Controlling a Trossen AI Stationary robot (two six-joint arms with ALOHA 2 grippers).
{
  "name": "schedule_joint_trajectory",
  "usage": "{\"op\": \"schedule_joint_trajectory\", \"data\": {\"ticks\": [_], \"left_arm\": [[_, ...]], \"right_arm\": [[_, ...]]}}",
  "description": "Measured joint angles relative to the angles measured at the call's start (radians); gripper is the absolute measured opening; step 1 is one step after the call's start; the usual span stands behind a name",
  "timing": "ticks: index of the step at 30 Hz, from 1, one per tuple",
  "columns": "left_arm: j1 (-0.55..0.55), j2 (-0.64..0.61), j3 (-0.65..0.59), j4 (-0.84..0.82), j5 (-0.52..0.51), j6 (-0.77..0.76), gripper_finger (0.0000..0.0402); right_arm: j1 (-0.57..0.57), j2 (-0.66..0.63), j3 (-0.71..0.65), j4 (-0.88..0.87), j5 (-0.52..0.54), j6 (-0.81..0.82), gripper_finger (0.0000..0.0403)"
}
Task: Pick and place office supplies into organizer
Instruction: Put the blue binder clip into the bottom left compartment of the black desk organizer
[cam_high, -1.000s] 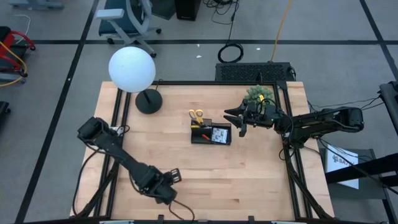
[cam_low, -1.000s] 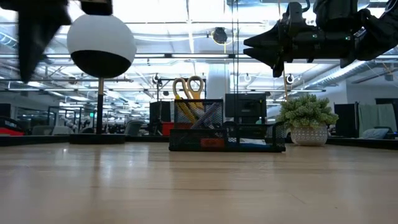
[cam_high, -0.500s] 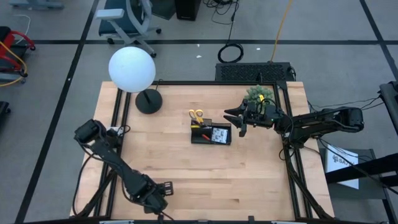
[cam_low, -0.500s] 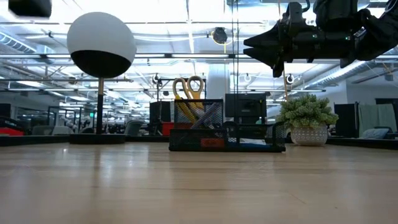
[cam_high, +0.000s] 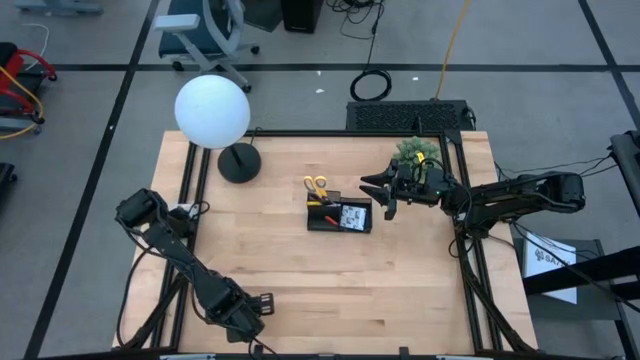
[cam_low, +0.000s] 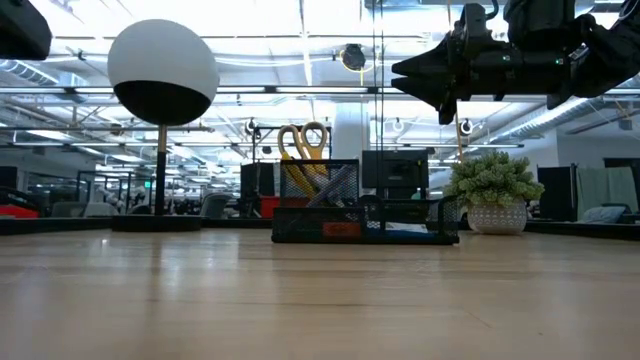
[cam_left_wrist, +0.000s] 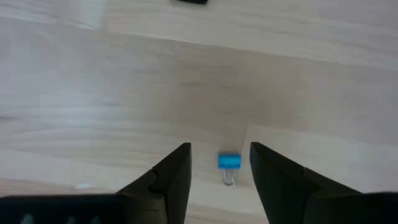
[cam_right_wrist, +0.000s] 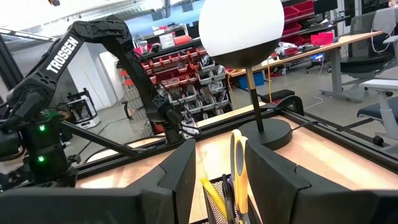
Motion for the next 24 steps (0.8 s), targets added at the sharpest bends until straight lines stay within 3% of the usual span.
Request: {"op": "schedule_joint_trajectory", "data": {"ticks": [9, 24], "left_arm": [[0.000, -0.001, -0.004, 0.001, 0.010, -0.031, 0.0159], [0.001, -0.005, -0.143, 0.133, 0.014, -0.010, 0.0159]], "right_arm": [[0.000, 0.000, 0.000, 0.000, 0.000, 0.000, 0.0130], [0.000, 0.000, 0.000, 0.000, 0.000, 0.000, 0.0130]]}}
